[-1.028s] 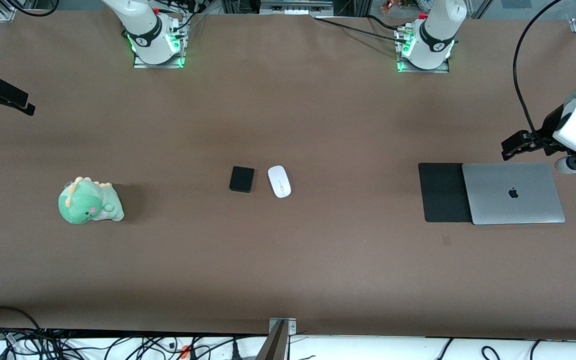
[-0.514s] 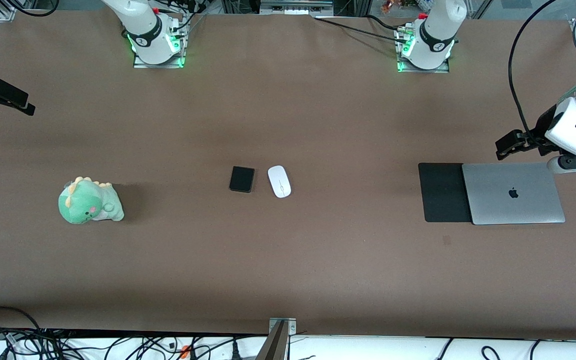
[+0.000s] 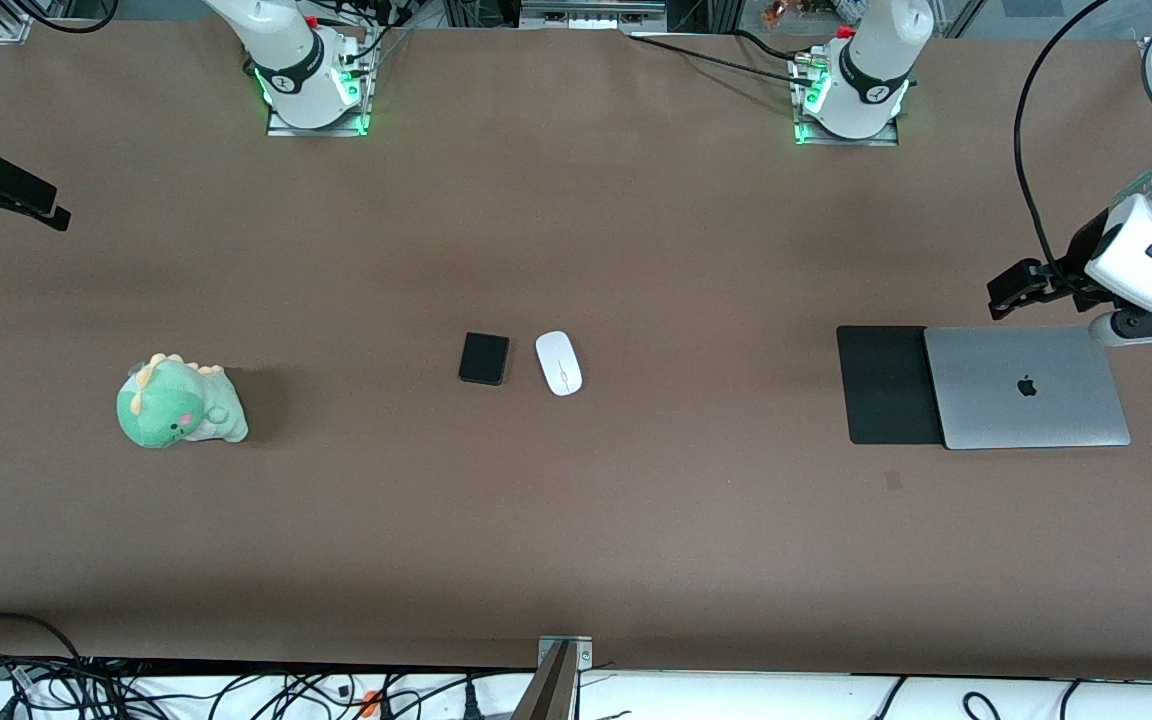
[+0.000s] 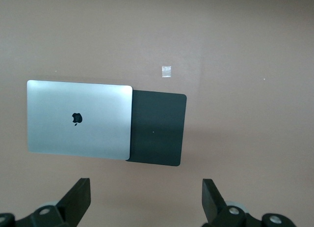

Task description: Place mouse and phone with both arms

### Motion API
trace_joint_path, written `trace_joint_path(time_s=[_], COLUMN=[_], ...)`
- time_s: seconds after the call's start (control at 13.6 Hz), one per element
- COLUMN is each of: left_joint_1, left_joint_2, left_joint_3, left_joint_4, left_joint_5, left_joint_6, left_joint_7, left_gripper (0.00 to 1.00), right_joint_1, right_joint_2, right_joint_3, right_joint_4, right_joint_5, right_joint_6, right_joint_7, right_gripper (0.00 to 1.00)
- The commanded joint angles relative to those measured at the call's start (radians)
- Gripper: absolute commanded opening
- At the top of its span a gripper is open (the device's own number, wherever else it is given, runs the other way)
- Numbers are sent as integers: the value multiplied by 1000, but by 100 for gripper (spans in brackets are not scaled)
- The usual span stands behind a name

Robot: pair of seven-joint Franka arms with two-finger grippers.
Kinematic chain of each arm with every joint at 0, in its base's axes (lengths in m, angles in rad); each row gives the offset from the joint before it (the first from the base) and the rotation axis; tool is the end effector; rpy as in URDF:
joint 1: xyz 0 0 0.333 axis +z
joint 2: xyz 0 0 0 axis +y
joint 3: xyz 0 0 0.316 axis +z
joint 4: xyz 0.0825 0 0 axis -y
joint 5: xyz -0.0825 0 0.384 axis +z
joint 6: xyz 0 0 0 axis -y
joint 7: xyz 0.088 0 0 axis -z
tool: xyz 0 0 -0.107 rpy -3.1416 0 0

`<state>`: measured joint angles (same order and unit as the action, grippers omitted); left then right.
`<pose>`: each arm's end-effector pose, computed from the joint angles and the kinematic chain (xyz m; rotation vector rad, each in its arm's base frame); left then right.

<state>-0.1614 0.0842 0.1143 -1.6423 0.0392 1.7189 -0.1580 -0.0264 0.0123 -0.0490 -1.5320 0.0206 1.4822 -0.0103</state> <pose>0.5874 -0.0264 0.5556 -3.0886 -0.1617 0.0032 0.5479 -0.0388 0.6284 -3.1159 0.0996 0.0954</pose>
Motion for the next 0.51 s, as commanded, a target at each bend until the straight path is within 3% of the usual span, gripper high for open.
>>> trace_joint_path(time_s=[0.0,0.44], left_joint_1=[-1,0], left_joint_2=[2,0], left_joint_3=[-18,-36], left_joint_4=[18,19], left_joint_5=[-16,-16], left_joint_6=[-15,-16], left_joint_7=[-23,-26], left_gripper=[100,100], right_joint_1=[-6,-7], right_joint_2=[3,3], right_joint_3=[3,5], right_joint_4=[22,21], right_joint_5=[4,6], right_joint_6=[-22,-22], right_joint_7=[-8,-8], right_gripper=[100,100])
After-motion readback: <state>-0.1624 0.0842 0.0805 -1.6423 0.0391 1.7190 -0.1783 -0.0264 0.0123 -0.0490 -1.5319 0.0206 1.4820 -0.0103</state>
